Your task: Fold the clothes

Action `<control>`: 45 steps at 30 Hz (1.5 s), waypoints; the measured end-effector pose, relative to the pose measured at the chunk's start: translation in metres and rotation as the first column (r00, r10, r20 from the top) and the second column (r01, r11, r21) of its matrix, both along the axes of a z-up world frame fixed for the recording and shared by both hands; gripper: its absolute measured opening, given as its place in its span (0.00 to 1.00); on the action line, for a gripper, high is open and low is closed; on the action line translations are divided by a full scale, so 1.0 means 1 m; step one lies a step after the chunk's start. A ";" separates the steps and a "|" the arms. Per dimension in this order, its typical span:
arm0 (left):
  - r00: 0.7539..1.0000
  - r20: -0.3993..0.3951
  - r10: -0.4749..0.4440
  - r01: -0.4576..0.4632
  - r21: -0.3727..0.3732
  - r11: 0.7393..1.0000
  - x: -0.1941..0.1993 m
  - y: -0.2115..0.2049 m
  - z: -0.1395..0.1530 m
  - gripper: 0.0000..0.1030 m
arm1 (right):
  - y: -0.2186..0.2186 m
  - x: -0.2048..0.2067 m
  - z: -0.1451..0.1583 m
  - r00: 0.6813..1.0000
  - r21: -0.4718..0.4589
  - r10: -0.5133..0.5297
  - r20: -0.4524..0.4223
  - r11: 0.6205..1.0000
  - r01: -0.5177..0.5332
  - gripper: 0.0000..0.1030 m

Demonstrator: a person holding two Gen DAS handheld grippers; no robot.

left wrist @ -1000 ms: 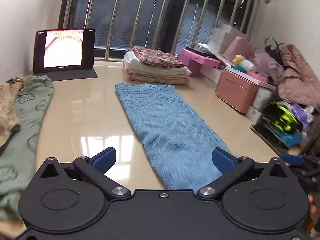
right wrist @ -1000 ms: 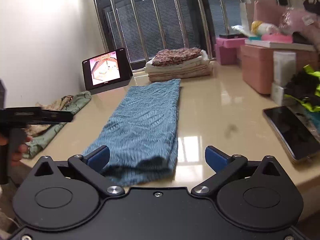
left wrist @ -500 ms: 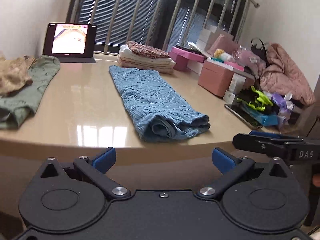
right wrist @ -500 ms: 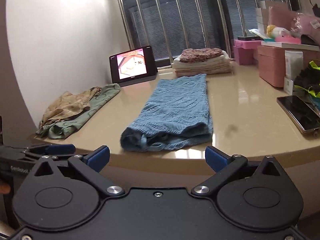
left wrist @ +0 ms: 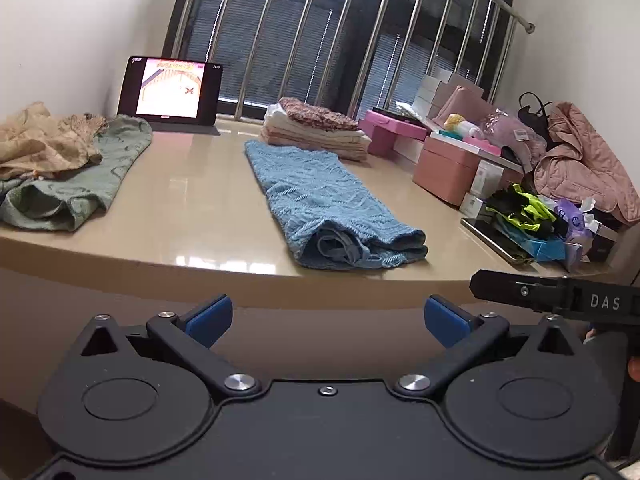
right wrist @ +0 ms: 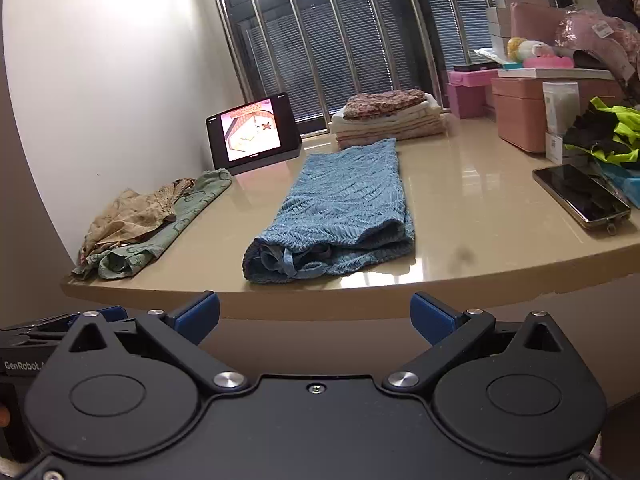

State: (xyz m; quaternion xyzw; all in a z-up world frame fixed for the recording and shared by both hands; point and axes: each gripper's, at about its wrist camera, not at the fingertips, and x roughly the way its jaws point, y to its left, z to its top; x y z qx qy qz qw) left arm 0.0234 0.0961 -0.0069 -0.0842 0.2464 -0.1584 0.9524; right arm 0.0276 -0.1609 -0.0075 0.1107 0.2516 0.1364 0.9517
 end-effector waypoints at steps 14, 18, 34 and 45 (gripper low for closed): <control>0.999 -0.031 -0.030 0.031 0.015 0.999 0.001 -0.007 -0.011 1.00 | 0.006 0.006 -0.020 0.998 -0.019 0.017 -0.064 1.000 -0.018 0.99; 0.998 -0.055 -0.039 0.039 0.008 0.999 0.005 -0.007 -0.016 1.00 | 0.008 0.009 -0.023 0.998 -0.031 0.018 -0.068 0.999 -0.020 0.99; 0.988 -0.146 -0.053 0.053 -0.007 0.999 0.023 -0.006 -0.030 1.00 | 0.004 0.027 -0.028 0.999 -0.095 0.034 -0.027 0.995 -0.036 0.99; 0.970 -0.228 -0.091 0.088 -0.023 0.996 0.055 -0.010 -0.050 1.00 | 0.015 0.068 -0.028 0.975 -0.441 0.210 0.066 0.883 -0.160 0.99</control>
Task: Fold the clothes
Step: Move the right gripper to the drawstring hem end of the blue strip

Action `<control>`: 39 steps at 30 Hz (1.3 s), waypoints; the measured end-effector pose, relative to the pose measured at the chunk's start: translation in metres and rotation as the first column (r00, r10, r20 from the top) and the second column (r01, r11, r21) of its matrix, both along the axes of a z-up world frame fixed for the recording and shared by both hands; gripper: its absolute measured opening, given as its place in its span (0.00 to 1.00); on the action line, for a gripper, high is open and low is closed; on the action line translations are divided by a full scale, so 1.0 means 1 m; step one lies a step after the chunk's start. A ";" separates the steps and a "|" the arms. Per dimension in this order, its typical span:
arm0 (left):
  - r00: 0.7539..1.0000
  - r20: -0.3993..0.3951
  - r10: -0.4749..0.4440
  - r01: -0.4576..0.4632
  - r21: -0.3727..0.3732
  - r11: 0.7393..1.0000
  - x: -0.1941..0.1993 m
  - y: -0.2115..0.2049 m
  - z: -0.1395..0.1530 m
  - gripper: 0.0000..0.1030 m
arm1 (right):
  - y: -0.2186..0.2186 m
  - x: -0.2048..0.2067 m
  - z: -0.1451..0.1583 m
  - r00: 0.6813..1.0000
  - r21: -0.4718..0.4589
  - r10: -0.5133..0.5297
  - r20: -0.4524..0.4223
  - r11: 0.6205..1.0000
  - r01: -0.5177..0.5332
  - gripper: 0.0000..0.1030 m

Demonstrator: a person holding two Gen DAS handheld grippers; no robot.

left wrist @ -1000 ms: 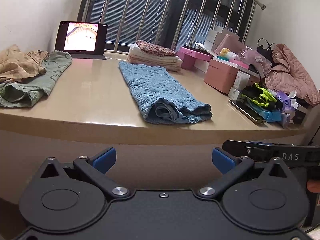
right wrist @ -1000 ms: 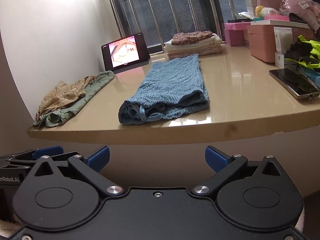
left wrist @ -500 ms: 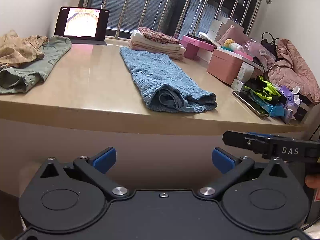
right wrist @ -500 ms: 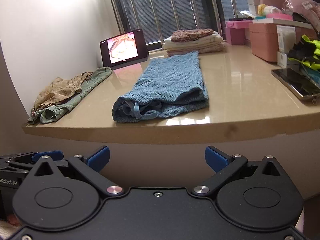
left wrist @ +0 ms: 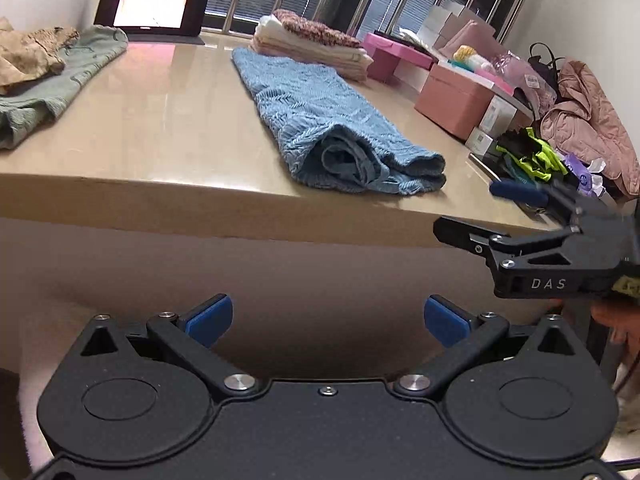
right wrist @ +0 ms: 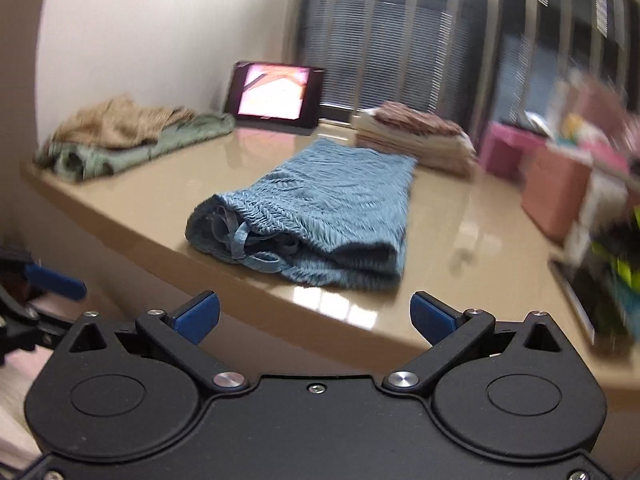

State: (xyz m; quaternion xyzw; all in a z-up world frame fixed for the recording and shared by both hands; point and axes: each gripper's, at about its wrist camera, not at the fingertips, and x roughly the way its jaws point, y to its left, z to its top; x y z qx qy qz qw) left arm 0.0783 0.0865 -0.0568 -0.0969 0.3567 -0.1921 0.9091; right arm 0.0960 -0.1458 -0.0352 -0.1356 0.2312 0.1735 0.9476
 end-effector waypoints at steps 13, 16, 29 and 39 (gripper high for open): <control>0.999 -0.017 -0.046 0.047 0.019 0.999 0.018 -0.010 -0.016 1.00 | 0.039 0.048 -0.003 0.932 -0.331 0.358 -0.047 0.875 -0.353 0.99; 0.999 -0.023 -0.044 0.044 0.012 0.999 0.018 -0.009 -0.018 1.00 | 0.048 0.054 -0.006 0.915 -0.376 0.398 -0.064 0.840 -0.391 0.99; 0.997 -0.045 -0.055 0.055 -0.005 0.998 0.019 -0.010 -0.021 1.00 | 0.047 0.073 -0.002 0.869 -0.327 0.464 -0.170 0.806 -0.494 0.99; 0.998 -0.051 -0.032 0.031 -0.027 0.999 0.022 -0.004 -0.021 1.00 | 0.050 0.082 -0.012 0.846 -0.332 0.453 -0.280 0.781 -0.528 0.92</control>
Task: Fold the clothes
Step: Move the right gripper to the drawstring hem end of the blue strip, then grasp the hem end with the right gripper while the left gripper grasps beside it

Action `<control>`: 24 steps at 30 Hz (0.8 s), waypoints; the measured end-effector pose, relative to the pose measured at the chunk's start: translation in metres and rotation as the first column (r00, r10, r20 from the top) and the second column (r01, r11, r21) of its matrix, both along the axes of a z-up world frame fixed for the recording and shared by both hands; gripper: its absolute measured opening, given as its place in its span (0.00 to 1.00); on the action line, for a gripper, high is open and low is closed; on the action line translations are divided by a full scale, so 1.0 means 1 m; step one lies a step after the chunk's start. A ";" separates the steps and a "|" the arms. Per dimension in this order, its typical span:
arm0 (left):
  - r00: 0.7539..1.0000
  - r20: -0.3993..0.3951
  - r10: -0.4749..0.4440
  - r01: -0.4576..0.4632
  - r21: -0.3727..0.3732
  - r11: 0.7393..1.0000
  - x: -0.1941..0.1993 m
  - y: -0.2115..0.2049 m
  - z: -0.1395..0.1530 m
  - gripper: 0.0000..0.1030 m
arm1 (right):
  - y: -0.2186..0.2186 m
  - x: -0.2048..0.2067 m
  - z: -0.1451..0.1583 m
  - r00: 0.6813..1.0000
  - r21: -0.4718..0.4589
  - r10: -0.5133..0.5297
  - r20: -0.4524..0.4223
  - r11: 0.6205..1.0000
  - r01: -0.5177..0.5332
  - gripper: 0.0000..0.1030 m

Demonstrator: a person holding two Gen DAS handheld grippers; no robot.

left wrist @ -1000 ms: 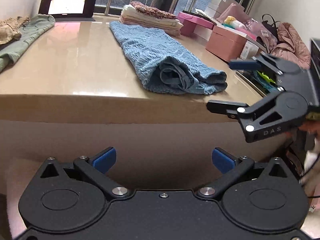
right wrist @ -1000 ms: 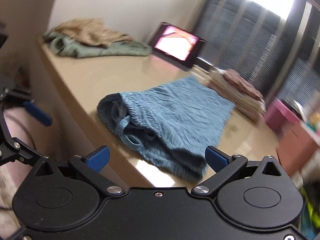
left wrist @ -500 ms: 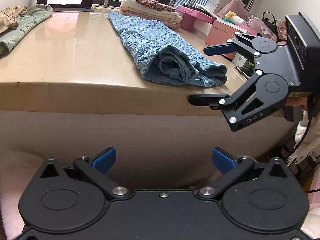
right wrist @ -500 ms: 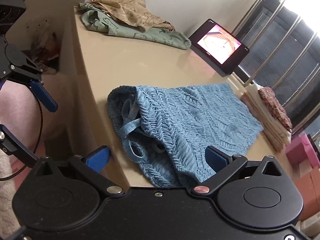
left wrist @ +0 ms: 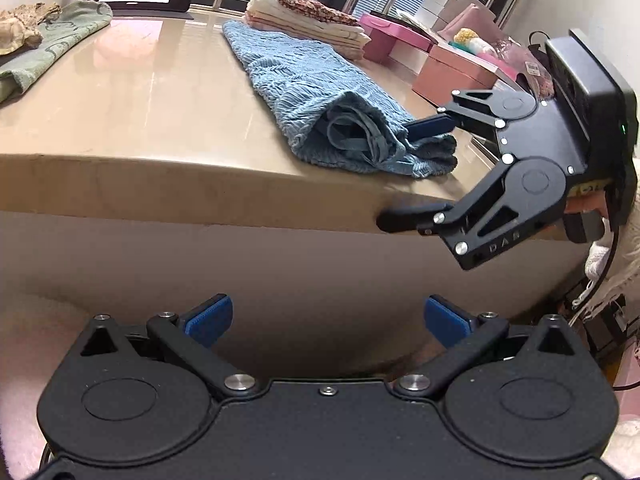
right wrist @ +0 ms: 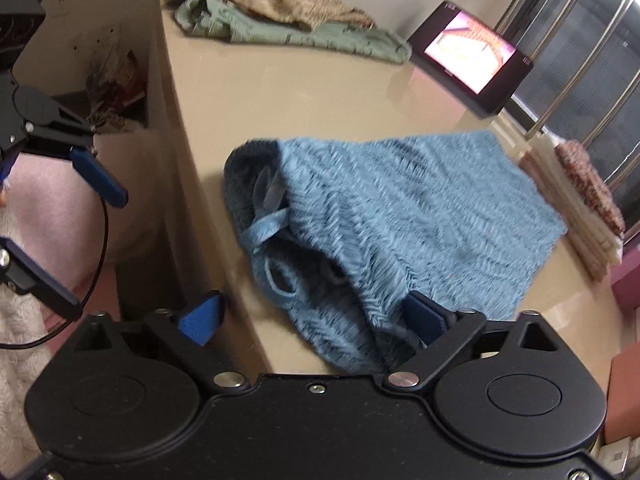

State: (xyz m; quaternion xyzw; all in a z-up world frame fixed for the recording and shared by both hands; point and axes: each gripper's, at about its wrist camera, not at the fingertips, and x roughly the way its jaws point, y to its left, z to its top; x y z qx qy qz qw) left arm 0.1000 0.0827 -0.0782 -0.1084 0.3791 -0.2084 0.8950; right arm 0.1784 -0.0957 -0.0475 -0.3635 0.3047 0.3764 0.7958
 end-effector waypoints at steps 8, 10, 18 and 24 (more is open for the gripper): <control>1.000 0.020 0.019 -0.019 -0.016 1.000 0.005 0.011 0.008 1.00 | 0.006 -0.015 -0.010 0.997 -0.104 0.045 0.061 0.994 -0.038 0.89; 0.999 0.031 0.018 -0.017 -0.025 1.000 0.007 0.015 0.013 1.00 | 0.007 -0.019 -0.011 0.996 -0.137 0.063 0.071 0.989 -0.053 0.89; 0.990 0.141 -0.030 0.025 0.040 0.999 0.012 0.030 0.049 1.00 | 0.009 -0.022 -0.004 0.995 -0.174 0.074 0.064 0.983 -0.062 0.73; 0.970 0.207 -0.127 0.087 0.194 0.977 0.015 0.027 0.069 1.00 | 0.010 -0.022 0.002 0.995 -0.179 0.078 0.055 0.982 -0.066 0.62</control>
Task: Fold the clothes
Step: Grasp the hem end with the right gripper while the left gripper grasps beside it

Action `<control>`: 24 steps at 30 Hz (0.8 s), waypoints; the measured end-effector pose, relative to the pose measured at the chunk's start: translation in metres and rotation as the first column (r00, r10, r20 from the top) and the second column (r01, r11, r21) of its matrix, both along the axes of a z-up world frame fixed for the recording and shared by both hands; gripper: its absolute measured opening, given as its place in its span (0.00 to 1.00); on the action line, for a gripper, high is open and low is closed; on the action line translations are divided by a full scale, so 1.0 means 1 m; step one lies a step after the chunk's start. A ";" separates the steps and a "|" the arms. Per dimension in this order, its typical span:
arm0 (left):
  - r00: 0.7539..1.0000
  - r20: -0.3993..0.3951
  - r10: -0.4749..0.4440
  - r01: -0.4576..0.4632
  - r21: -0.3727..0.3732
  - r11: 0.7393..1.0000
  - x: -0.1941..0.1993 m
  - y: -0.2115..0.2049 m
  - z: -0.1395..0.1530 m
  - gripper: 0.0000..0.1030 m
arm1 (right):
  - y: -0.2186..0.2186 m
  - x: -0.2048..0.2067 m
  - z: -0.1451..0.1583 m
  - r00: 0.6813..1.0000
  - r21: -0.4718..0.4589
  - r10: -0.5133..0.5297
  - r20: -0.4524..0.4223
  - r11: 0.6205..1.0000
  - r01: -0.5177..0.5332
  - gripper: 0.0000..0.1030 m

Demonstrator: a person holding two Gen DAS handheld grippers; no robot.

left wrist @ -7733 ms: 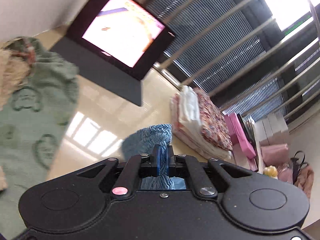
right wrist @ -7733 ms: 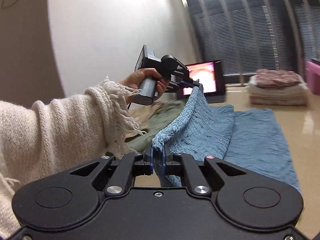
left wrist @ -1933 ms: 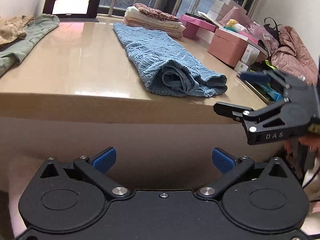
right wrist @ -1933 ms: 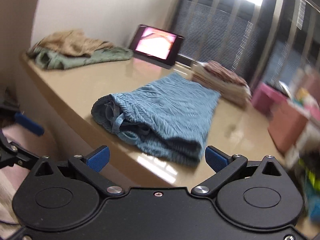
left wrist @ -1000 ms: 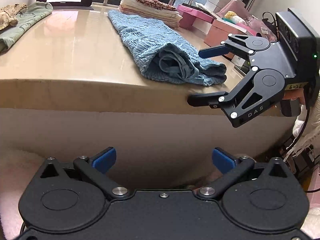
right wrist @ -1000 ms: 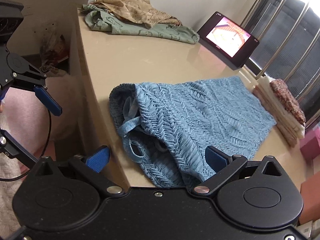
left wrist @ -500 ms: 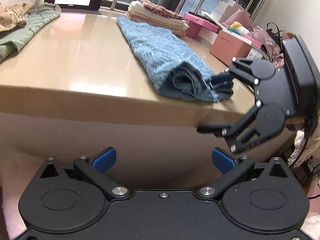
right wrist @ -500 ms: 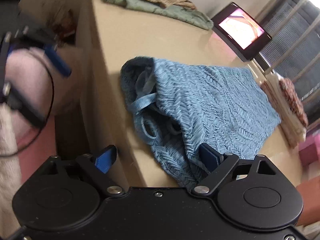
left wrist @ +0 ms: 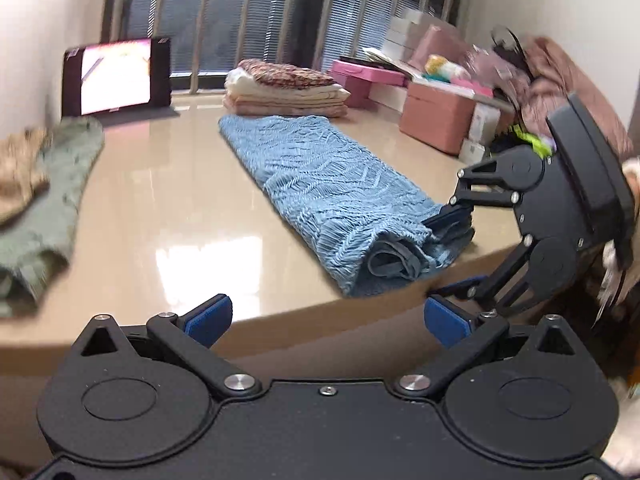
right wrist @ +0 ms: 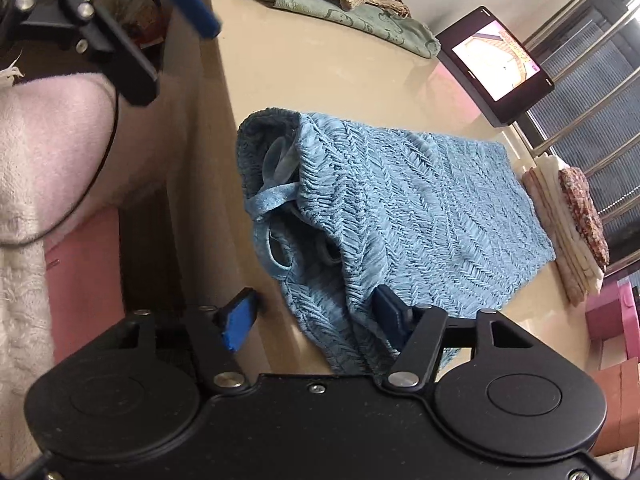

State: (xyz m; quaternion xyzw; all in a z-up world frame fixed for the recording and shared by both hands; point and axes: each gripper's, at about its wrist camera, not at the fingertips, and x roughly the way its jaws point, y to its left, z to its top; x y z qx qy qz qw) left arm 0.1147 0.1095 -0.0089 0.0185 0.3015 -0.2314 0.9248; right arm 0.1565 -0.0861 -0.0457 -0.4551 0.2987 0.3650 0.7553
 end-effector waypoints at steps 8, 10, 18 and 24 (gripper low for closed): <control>0.986 0.042 -0.161 0.146 0.252 0.957 0.006 -0.023 0.001 1.00 | 0.002 -0.005 0.009 0.999 -0.008 0.032 -0.016 0.999 -0.032 0.40; 0.976 0.050 -0.212 0.185 0.317 0.930 0.007 -0.033 -0.004 1.00 | 0.002 -0.006 0.010 0.999 -0.009 0.039 -0.017 0.999 -0.040 0.36; 0.915 0.067 -0.398 0.277 0.613 0.740 0.012 -0.080 -0.043 1.00 | 0.000 -0.006 0.018 0.999 0.027 0.027 -0.047 0.999 -0.026 0.22; 0.872 0.157 -0.463 0.224 0.713 0.664 0.012 -0.094 -0.061 1.00 | -0.003 -0.006 0.023 0.997 0.063 0.009 -0.072 0.998 -0.004 0.13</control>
